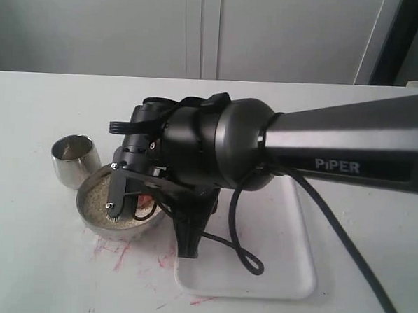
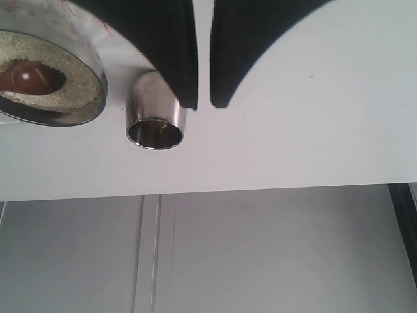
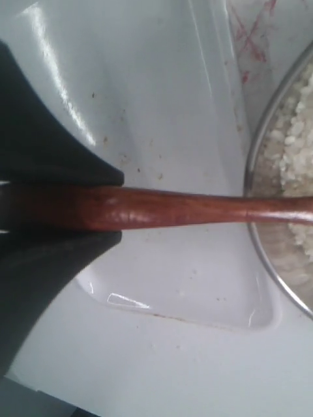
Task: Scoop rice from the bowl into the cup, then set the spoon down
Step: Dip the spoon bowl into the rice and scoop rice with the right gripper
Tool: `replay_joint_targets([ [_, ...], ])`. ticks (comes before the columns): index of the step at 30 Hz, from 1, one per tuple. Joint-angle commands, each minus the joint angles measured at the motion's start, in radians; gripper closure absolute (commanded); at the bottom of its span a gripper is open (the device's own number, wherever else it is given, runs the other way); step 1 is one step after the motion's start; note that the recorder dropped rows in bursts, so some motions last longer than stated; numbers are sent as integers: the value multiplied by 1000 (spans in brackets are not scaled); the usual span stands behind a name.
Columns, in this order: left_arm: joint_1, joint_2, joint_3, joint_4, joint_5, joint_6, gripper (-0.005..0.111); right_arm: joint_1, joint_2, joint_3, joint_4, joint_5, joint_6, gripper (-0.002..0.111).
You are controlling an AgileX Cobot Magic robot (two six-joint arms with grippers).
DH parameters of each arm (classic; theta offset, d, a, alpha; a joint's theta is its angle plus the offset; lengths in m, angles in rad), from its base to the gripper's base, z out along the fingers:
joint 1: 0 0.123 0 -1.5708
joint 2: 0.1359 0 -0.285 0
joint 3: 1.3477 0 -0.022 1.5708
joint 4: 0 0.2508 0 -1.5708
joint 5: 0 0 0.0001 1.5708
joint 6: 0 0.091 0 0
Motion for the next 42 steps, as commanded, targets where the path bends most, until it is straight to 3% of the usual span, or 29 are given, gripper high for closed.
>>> replay_joint_targets([
  [1,-1,-4,-3,-4,-5,-1,92,0,4,-5,66,-37,3,108],
  [9,-1,-4,-3,-4,-5,-1,92,-79,4,-5,223,-41,116,108],
  [23,-1,-4,-3,-4,-5,-1,92,-82,0,-5,341,-65,52,108],
  [42,-1,-4,-3,-4,-5,-1,92,-160,-60,18,554,-118,-50,108],
])
